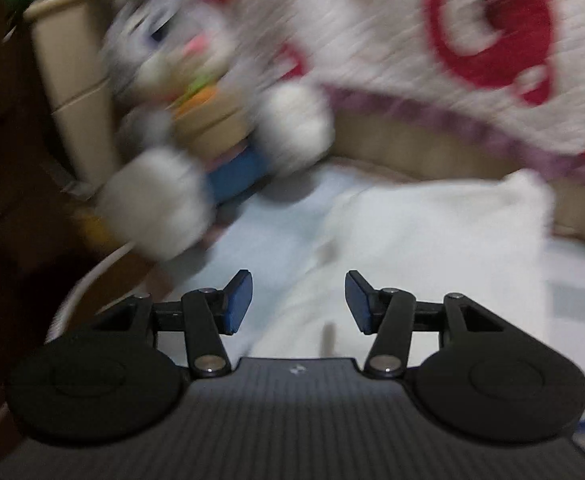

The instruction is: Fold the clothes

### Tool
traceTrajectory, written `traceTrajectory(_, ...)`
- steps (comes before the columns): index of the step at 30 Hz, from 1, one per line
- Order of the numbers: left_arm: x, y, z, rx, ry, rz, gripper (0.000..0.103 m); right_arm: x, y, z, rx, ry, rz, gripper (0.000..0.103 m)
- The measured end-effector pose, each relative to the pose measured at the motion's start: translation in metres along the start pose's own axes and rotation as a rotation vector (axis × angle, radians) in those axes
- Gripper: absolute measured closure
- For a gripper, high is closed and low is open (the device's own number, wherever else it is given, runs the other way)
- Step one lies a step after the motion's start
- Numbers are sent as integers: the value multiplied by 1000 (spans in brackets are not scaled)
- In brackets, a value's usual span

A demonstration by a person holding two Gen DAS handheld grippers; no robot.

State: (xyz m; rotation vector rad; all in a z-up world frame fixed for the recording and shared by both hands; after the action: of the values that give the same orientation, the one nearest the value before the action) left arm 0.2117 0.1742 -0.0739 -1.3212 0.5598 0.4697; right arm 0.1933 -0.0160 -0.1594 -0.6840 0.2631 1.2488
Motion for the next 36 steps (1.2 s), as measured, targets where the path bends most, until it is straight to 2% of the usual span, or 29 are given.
traceTrajectory(1, 2, -4, -12, 1, 39, -14, 52, -9, -15, -5, 46, -17, -57, 32)
traceTrajectory(3, 19, 0, -31, -44, 106, 30, 52, -19, -46, -22, 150, -36, -149, 29)
traceTrajectory(6, 48, 30, -51, -127, 163, 140, 52, 2, -78, -53, 276, -13, -179, 28)
traceTrajectory(8, 59, 51, -61, -8, 95, 176, 49, 11, -95, -68, 330, -27, -195, 27)
traceTrajectory(9, 60, 55, -62, 15, 85, 158, 49, 19, -107, -70, 351, -43, -205, 27)
traceTrajectory(12, 56, 55, -52, -75, 112, 148, 49, 41, -115, -77, 343, -13, -163, 27)
traceTrajectory(13, 56, 55, -51, -73, 117, 155, 49, 44, -115, -82, 322, 20, -167, 26)
traceTrajectory(15, 57, 54, -53, -37, 120, 168, 49, 44, -112, -88, 331, 11, -203, 27)
traceTrajectory(17, 55, 55, -55, -55, 112, 174, 49, 41, -115, -89, 318, 4, -243, 45)
traceTrajectory(18, 54, 55, -55, -67, 108, 176, 49, 41, -120, -85, 285, 4, -252, 64)
traceTrajectory(19, 54, 55, -57, -69, 98, 182, 49, 41, -127, -80, 250, 3, -257, 70)
traceTrajectory(20, 54, 54, -58, -69, 86, 190, 49, 40, -134, -73, 204, 32, -264, 71)
traceTrajectory(22, 51, 53, -61, -77, 61, 219, 49, 34, -151, -61, 104, 136, -300, 88)
traceTrajectory(24, 44, 55, -63, -101, 26, 261, 46, 26, -164, -53, 18, 217, -330, 88)
traceTrajectory(27, 33, 64, -72, -167, 0, 321, 42, 5, -156, -50, -19, 184, -320, 84)
traceTrajectory(29, 24, 68, -87, -146, 1, 314, 41, -8, -145, -47, -49, 165, -318, 81)
traceTrajectory(31, 14, 72, -102, -117, -3, 301, 41, -19, -131, -44, -61, 145, -306, 70)
traceTrajectory(32, 7, 76, -103, -124, -9, 293, 41, -24, -125, -41, -62, 139, -300, 68)
traceTrajectory(35, -12, 91, -97, -268, -1, 295, 41, -45, -103, -28, -118, 113, -283, 66)
traceTrajectory(36, -20, 92, -98, -293, -3, 300, 40, -52, -95, -22, -138, 100, -273, 60)
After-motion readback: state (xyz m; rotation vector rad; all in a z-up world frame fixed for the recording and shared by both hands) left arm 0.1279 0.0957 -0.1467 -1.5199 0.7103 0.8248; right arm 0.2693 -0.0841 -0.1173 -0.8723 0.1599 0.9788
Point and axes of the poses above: each gripper's, at about its wrist camera, not at the fingertips, and x roughly the way its jaws point, z to its left, y to its underside, the point moved 8 cm from there along x, roughly the way its jaws point, and after that the axes turned 12 degrees about x, right-handed, at the moved point
